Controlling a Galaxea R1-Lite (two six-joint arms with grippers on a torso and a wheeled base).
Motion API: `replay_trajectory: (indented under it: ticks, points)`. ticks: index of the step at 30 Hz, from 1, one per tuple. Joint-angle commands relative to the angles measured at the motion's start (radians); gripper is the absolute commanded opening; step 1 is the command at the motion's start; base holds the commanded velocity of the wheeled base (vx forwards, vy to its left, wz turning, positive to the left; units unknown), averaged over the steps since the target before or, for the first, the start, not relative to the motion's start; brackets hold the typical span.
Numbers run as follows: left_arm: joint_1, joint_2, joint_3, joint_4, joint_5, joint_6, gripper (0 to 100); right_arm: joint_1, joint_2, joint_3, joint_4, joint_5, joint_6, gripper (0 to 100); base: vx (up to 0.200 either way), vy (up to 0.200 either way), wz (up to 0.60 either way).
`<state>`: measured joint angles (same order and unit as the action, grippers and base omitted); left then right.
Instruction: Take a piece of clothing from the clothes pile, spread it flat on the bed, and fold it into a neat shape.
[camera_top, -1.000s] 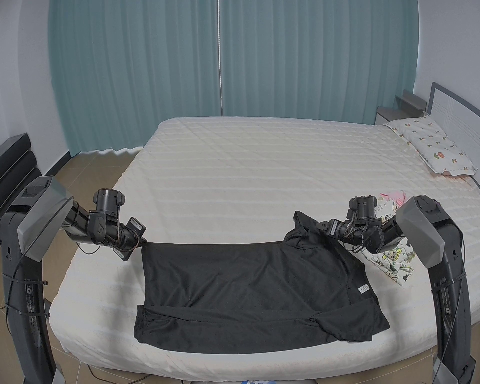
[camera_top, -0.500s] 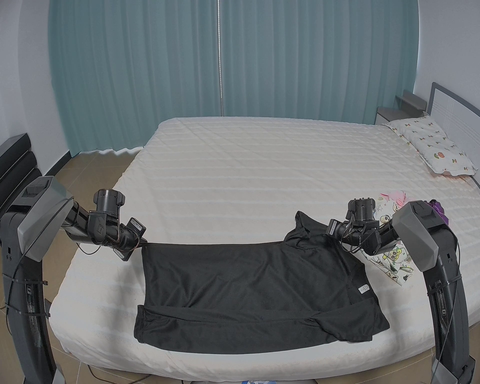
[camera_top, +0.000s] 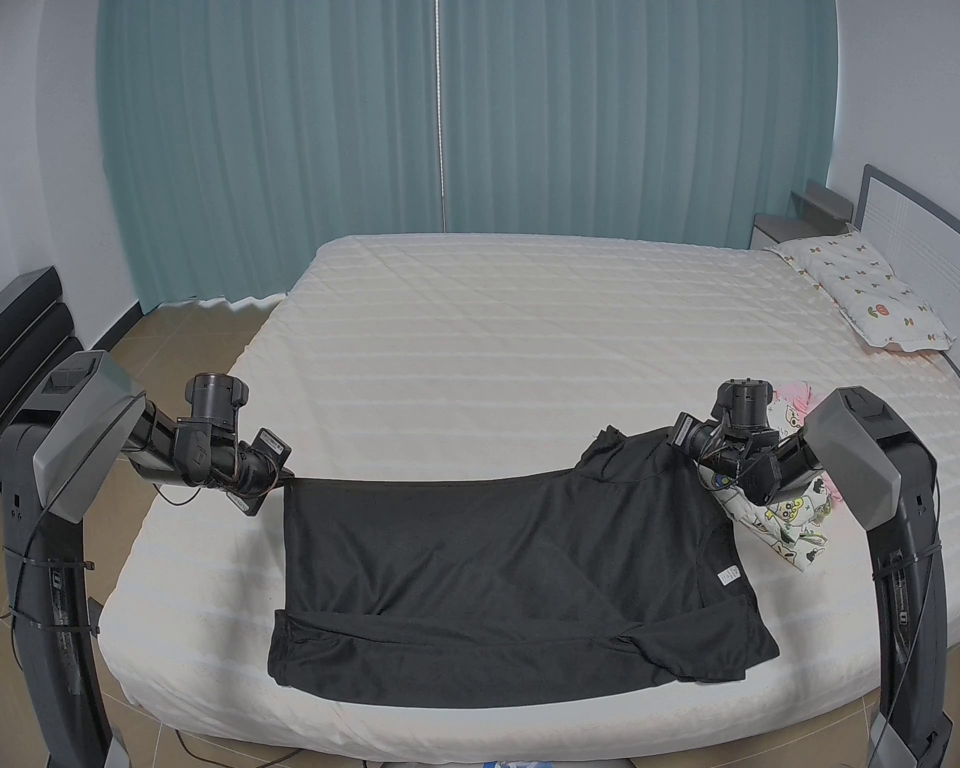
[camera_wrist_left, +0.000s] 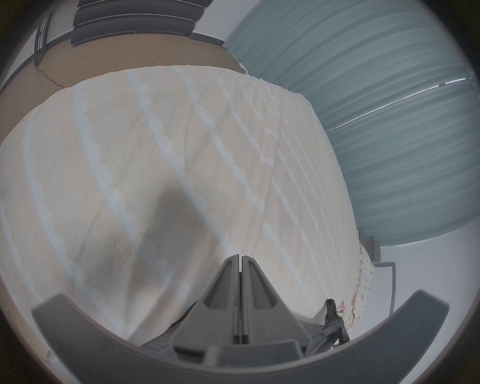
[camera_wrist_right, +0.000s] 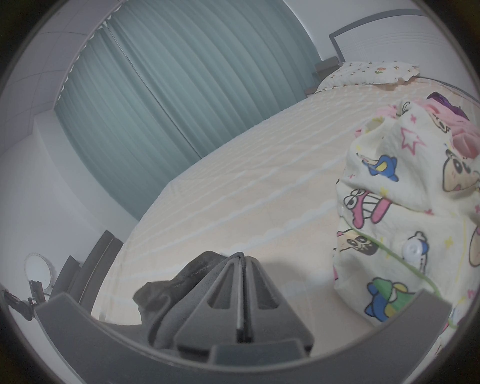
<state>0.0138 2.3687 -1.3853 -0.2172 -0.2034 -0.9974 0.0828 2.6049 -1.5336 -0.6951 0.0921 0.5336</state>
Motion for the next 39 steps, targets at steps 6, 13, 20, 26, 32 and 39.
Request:
replay_trajectory:
  ticks: [6, 13, 20, 26, 32, 39]
  points:
    - [0.002, -0.022, -0.001, -0.011, -0.001, -0.01, 0, -0.077, -0.091, 0.148, -0.101, 0.031, 0.016, 0, 0.0, 0.0, 0.0]
    - [0.025, -0.042, 0.005, -0.044, -0.001, -0.013, 0, -0.074, -0.114, 0.27, -0.178, 0.138, 0.016, 0, 0.0, 0.0, 0.0]
    - [0.025, -0.034, 0.005, -0.045, -0.001, -0.01, 0, -0.078, -0.108, 0.268, -0.256, 0.138, 0.031, 0, 0.0, 0.0, 0.0]
    - [0.032, -0.039, -0.003, -0.045, -0.002, -0.013, 0, -0.075, -0.106, 0.265, -0.281, 0.133, 0.031, 0, 0.0, 0.0, 0.0]
    - [0.035, -0.039, 0.0, -0.045, -0.016, -0.012, 0, -0.078, -0.114, 0.268, -0.308, 0.129, 0.031, 0, 0.0, 0.0, 0.0]
    - [0.038, -0.085, 0.006, -0.036, -0.037, -0.013, 0, -0.081, -0.16, 0.306, -0.314, 0.141, 0.031, 0, 0.0, 0.0, 0.0]
